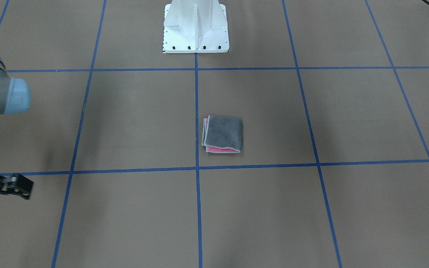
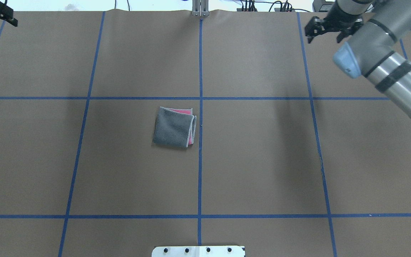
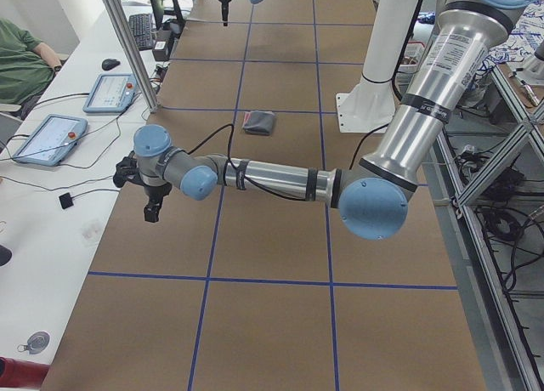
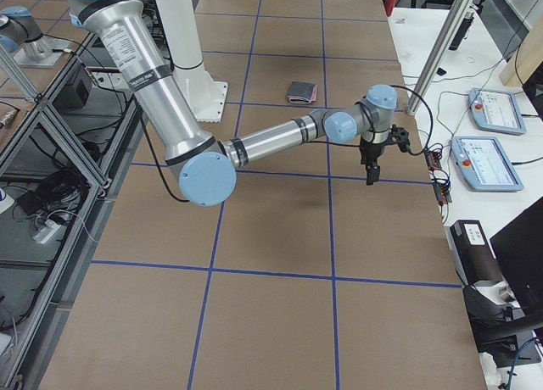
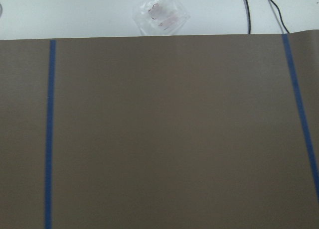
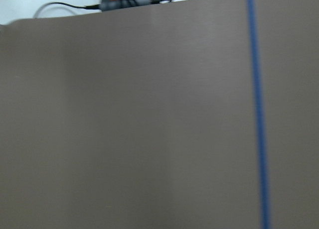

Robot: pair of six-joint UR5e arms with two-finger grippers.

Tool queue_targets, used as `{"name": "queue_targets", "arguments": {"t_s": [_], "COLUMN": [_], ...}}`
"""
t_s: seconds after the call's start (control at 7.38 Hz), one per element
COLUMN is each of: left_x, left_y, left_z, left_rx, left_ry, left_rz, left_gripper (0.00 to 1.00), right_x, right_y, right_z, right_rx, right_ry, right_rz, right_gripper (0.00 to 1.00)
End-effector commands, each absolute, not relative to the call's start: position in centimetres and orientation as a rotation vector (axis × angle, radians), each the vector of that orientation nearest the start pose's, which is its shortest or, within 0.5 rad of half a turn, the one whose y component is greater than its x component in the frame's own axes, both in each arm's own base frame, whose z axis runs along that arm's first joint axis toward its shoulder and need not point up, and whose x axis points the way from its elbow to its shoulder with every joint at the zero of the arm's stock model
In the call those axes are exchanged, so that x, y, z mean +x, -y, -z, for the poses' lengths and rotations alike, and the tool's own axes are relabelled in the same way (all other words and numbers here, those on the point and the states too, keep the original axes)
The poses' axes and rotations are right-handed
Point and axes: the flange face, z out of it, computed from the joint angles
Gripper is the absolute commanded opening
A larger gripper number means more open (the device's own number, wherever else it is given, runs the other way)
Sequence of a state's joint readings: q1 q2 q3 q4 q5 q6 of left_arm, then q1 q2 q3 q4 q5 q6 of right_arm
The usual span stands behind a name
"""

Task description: Fold towel twice with both arms

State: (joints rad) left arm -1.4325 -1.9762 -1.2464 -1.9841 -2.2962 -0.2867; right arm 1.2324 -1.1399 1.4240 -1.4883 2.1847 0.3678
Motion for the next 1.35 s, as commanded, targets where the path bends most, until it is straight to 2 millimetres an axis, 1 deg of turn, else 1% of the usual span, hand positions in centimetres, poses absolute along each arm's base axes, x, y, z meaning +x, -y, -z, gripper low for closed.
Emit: {"name": "queue_targets", "arguments": {"t_s": [0.0, 0.14, 0.27, 0.41, 0.54, 0.68, 0.81, 0.95, 1.08, 1.22], "left_x": [-4.0, -5.8, -6.5, -6.4, -6.3, -6.2, -6.2, -6.1, -6.2, -6.2], "left_y": [65.6, 64.6, 61.4, 57.3, 52.7, 49.4, 48.2, 48.2, 47.7, 47.3], "left_z": [-57.7, -57.6, -58.0, -58.0, -59.0, -60.4, -61.6, -62.4, -64.2, -64.4], "left_rx": [0.341, 0.339, 0.314, 0.300, 0.287, 0.258, 0.240, 0.223, 0.192, 0.184], "left_ry": [-0.757, -0.760, -0.752, -0.752, -0.755, -0.759, -0.765, -0.765, -0.760, -0.759], "left_rz": [-0.146, -0.195, -0.222, -0.221, -0.219, -0.199, -0.197, -0.187, -0.178, -0.172], "left_gripper": [0.99, 1.00, 0.99, 0.99, 0.99, 1.00, 0.99, 1.00, 1.00, 1.00], "right_x": [-2.7, 1.3, 4.3, 4.1, 4.3, 4.6, 4.8, 4.9, 5.8, 6.8], "right_y": [60.9, 58.7, 57.1, 55.7, 53.5, 52.9, 52.3, 52.3, 52.2, 52.2], "right_z": [-58.5, -61.6, -63.2, -64.5, -65.9, -66.8, -67.4, -67.2, -67.0, -66.9], "right_rx": [0.126, 0.120, 0.094, 0.063, 0.053, 0.043, 0.027, 0.023, 0.030, 0.012], "right_ry": [0.750, 0.745, 0.777, 0.824, 0.816, 0.760, 0.741, 0.739, 0.739, 0.744], "right_rz": [0.232, 0.212, 0.136, 0.120, 0.123, 0.125, 0.111, 0.101, 0.081, 0.051], "right_gripper": [1.00, 1.00, 1.00, 1.00, 1.00, 1.00, 1.00, 1.00, 1.00, 1.00]}}
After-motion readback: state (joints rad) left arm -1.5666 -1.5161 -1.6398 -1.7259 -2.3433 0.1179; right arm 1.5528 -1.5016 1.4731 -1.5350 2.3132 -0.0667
